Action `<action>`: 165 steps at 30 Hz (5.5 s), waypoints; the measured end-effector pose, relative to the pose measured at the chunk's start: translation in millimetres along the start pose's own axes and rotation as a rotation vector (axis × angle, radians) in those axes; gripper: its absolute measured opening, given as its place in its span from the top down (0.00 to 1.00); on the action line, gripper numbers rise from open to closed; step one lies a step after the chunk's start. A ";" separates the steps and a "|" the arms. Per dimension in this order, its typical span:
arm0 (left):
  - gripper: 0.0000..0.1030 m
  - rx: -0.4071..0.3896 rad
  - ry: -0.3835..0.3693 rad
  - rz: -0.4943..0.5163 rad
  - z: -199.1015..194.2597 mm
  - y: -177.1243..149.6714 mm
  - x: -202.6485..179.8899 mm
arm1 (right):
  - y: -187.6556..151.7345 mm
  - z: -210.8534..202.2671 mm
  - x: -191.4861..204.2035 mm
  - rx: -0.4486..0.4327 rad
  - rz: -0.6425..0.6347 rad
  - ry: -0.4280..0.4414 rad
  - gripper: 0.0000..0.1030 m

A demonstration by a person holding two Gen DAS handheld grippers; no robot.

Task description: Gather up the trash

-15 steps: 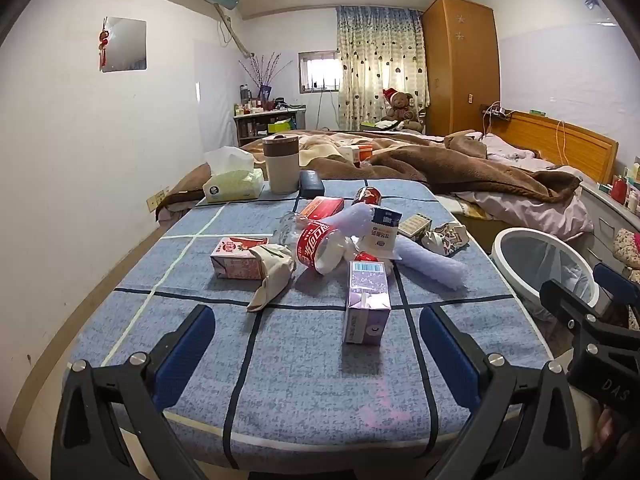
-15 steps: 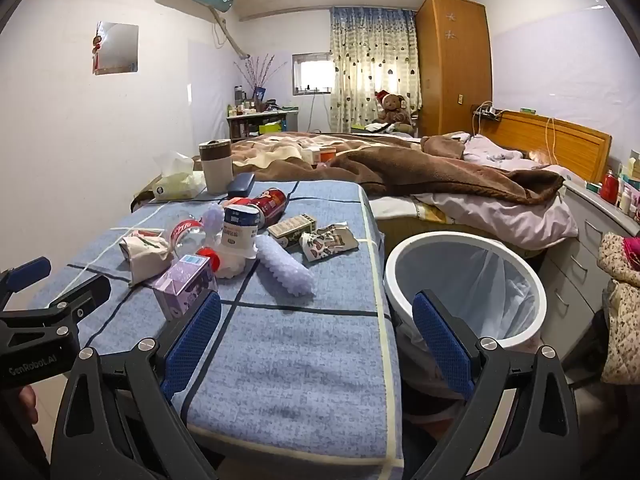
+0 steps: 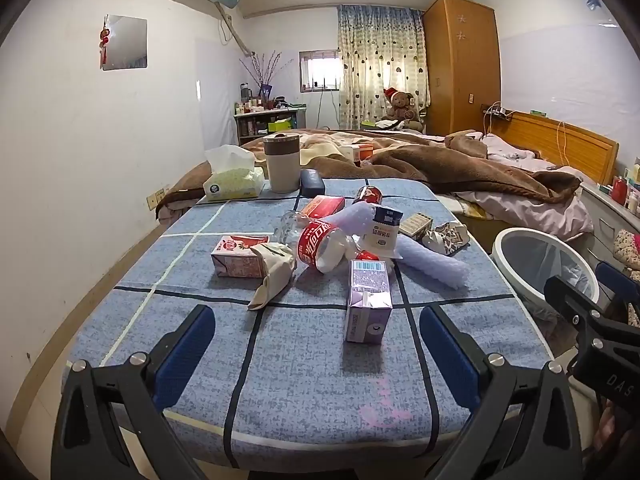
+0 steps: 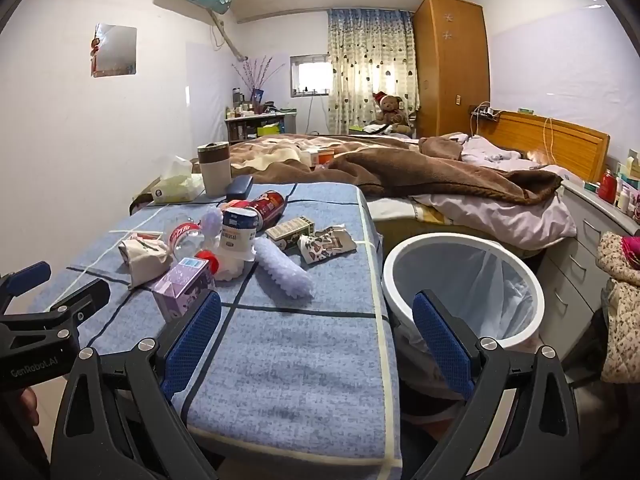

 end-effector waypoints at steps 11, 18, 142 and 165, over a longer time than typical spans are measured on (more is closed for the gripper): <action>0.00 0.001 -0.001 0.002 2.0 0.4 1.9 | 0.8 -3.2 -1.0 -0.002 0.002 -0.003 0.04; 0.00 0.001 0.001 0.002 1.9 0.0 2.3 | 2.3 -3.4 -2.5 -0.002 0.003 -0.001 0.04; 0.62 0.307 -0.152 -0.041 127.0 -33.5 -23.4 | -29.4 142.7 34.5 0.377 -0.151 0.336 0.76; 0.63 0.222 -0.203 -0.005 90.9 -7.2 -38.7 | -17.5 87.8 5.9 0.305 -0.051 0.275 0.76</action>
Point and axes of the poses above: each gripper's, at about its wrist camera, not at the fingertips, and z roughly the way its jaws point, x to its left, y to its top, the point moved 8 cm from there along z, roughly the way its jaws point, and after that the axes turned 6 degrees about -x, right-handed, at the moved point
